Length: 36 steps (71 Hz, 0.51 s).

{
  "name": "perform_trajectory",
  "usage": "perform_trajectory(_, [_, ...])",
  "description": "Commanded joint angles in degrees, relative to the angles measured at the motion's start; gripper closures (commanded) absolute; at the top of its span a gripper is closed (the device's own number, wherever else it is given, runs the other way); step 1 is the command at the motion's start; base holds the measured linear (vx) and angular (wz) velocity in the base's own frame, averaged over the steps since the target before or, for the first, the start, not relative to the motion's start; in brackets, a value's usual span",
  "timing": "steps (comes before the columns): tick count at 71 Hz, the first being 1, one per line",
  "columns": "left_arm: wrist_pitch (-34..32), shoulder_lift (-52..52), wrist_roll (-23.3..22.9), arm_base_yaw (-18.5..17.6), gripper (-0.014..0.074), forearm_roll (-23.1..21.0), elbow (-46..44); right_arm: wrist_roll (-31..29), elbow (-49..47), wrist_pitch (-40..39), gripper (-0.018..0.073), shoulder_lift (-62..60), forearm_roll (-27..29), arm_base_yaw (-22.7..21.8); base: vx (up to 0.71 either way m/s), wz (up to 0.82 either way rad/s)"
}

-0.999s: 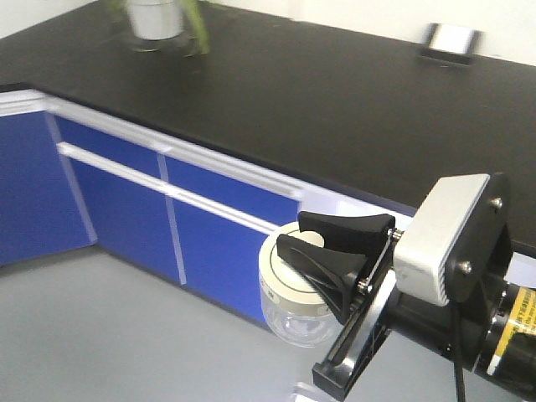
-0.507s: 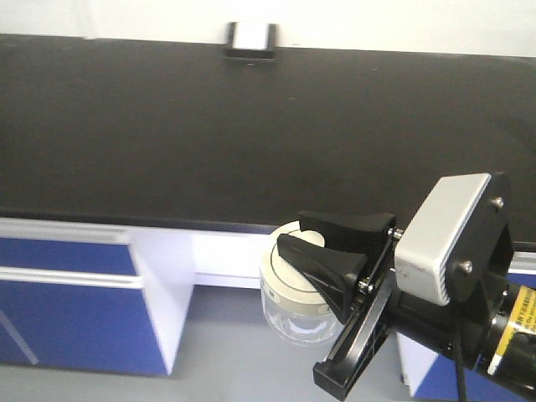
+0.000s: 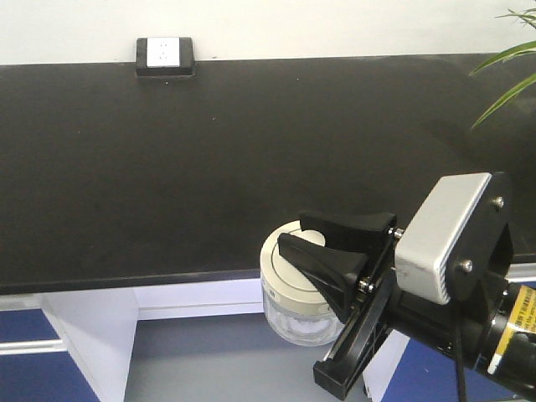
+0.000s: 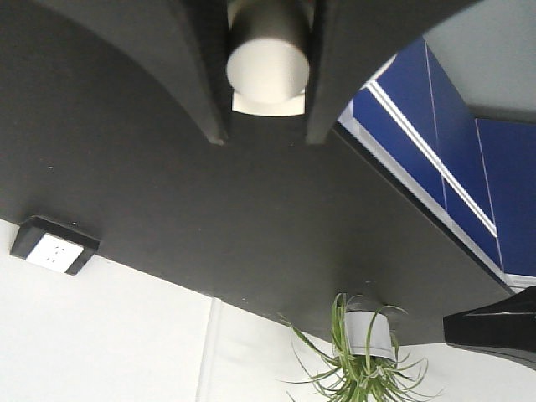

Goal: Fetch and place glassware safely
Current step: 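Hold the jar in the right gripper while the base turns to the black countertop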

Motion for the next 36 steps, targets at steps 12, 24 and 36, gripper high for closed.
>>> perform_trajectory(12, [-4.09, -0.08, -0.46, -0.37, 0.0603, -0.46, -1.44, -0.2, -1.82, -5.83, 0.056, -1.19, 0.4, 0.16, 0.19, 0.04])
perform_trajectory(24, [-4.09, -0.08, -0.46, -0.37, 0.0603, -0.46, -1.44, -0.2, -1.82, -5.83, 0.056, -1.19, 0.4, 0.16, 0.19, 0.11])
perform_trajectory(36, [-4.09, -0.08, -0.46, -0.37, 0.0603, -0.46, -1.44, -0.2, -1.82, -5.83, 0.056, -1.19, 0.4, 0.16, 0.17, 0.11])
